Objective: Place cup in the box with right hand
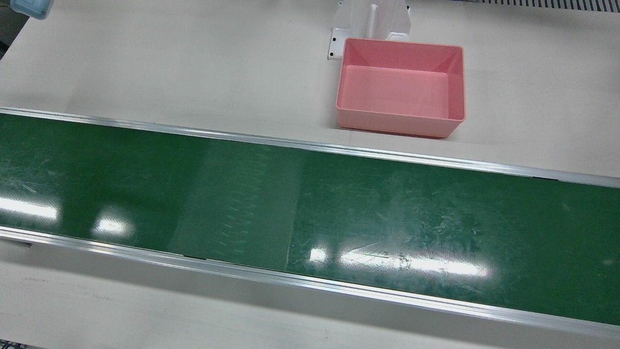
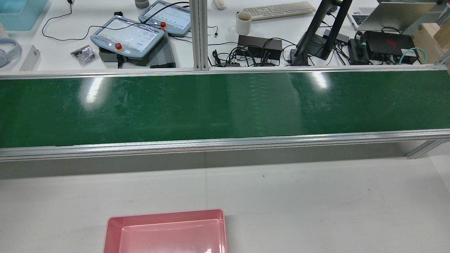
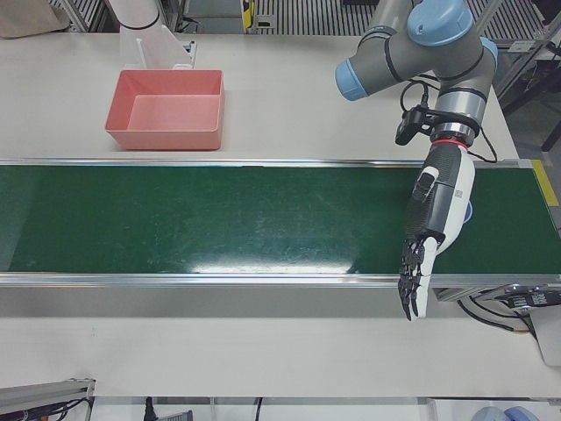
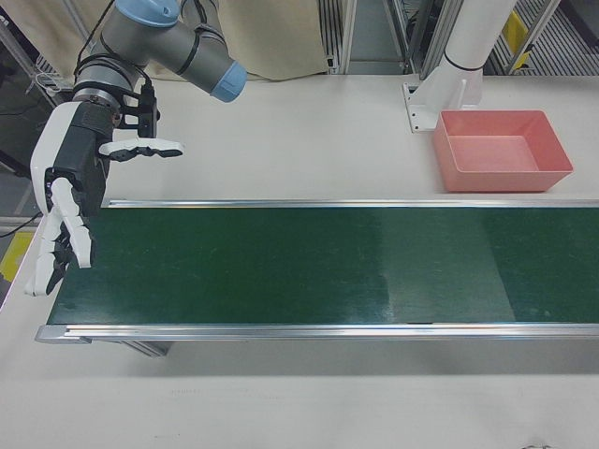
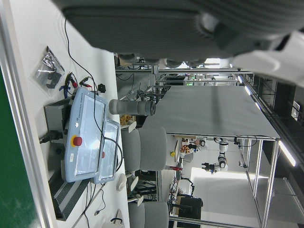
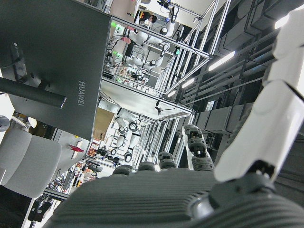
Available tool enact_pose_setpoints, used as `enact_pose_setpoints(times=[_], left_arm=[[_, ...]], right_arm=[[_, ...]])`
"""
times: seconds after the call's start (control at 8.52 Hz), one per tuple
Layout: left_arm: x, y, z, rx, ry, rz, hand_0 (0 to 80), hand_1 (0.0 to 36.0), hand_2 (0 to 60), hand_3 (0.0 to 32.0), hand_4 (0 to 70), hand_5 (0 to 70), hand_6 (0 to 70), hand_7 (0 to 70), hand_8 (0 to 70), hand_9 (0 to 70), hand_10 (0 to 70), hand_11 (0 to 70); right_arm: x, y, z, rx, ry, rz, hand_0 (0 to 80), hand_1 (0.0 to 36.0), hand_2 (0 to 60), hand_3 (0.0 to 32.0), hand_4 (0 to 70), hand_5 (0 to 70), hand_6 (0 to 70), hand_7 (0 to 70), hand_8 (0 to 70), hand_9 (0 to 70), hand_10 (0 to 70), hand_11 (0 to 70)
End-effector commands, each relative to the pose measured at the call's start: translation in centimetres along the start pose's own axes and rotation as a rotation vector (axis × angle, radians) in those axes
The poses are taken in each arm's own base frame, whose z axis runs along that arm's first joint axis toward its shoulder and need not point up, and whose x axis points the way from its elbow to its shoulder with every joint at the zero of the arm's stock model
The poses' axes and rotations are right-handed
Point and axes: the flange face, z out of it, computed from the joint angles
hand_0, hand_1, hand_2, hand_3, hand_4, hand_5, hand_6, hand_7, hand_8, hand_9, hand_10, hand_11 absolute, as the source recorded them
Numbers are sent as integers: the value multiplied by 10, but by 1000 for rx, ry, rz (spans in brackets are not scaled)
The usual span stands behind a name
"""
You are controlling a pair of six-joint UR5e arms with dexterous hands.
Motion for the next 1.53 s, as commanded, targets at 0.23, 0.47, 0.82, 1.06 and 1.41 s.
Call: enact_pose_setpoints(times=[0.23,0.47,0.82,1.06,1.41], left_arm=[[0,0,0,1,0,0,0,0,0,0,0,0,0,0,0,0,0,0],[0,0,0,-1,0,0,0,0,0,0,0,0,0,0,0,0,0,0],[0,0,0,1,0,0,0,0,0,0,0,0,0,0,0,0,0,0],[0,0,0,1,0,0,0,0,0,0,0,0,0,0,0,0,0,0],[0,4,0,-5,0,1,0,0,0,0,0,0,0,0,0,0,0,0]], right_arm=[[3,0,-1,-1,5,5,427,118,115,0,0,22,24,90,0,4,0,0],[2,0,-1,-1,3,7,429,118,110,0,0,22,24,88,0,3,0,0],[-1,19,4,-33,-1,5,430,119,108,0,0,22,23,83,0,2,0,0],[6,38,5,-14,26,6,433,121,115,0,0,21,24,92,0,4,0,0],[60,49,5,-1,130,23,423,142,192,0,0,21,18,56,0,0,0,0]])
